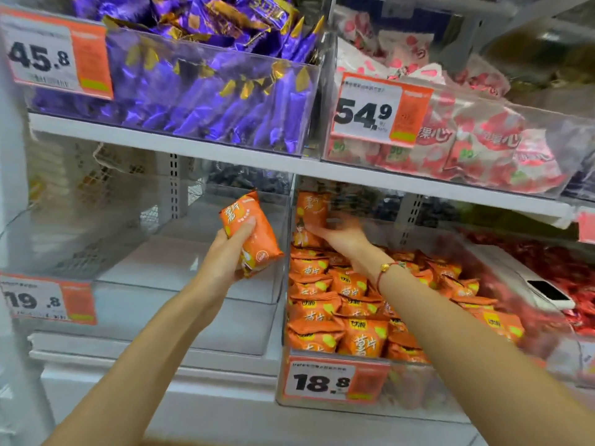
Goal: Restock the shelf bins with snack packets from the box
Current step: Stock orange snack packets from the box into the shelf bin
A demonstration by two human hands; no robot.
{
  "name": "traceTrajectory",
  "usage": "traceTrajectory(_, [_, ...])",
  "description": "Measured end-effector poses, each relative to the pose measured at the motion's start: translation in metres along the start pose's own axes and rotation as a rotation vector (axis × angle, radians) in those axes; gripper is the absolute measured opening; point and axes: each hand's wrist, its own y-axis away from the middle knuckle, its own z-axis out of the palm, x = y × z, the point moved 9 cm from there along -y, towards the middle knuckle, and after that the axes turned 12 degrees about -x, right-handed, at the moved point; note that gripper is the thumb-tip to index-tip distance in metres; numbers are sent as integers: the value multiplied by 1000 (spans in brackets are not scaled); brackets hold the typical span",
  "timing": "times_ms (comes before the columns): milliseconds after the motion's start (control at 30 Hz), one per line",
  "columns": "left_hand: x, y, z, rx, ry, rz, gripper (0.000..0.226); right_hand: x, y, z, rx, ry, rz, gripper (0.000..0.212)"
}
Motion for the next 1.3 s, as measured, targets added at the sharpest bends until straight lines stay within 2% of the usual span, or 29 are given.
traceTrajectory(133, [2, 3, 2, -13, -16, 27, 37, 3, 4, 3, 48, 44, -88, 58])
traceTrajectory(267, [4, 5, 3, -13, -16, 40, 37, 5, 6, 5, 43, 108, -123, 64])
traceTrajectory(467, [7, 8, 5, -18, -36, 55, 36, 2, 3, 4, 142, 360, -126, 59])
traceTrajectory(667, [10, 12, 7, -24, -71, 74, 28, 1, -3, 10, 62, 520, -90, 58])
traceTrajectory(833, [12, 16, 9, -31, -104, 81, 24, 1, -4, 20, -182, 533, -16, 56])
traceTrajectory(967, [18, 20, 10, -48, -87, 71, 17, -17, 23, 13, -215, 612, -56, 62])
traceTrajectory(1033, [22, 25, 12, -44, -113, 72, 20, -31, 45, 9, -166, 560, -133, 57])
traceTrajectory(1100, [31, 33, 14, -21, -151, 100, 26, -45, 72, 10, -152, 340, -200, 53])
traceTrajectory(1200, [45, 45, 21, 0, -210, 163, 39, -59, 110, 32, -358, 35, -239, 58])
traceTrajectory(1300, [58, 53, 34, -11, -241, 206, 42, -66, 132, 49, -450, 16, -269, 50])
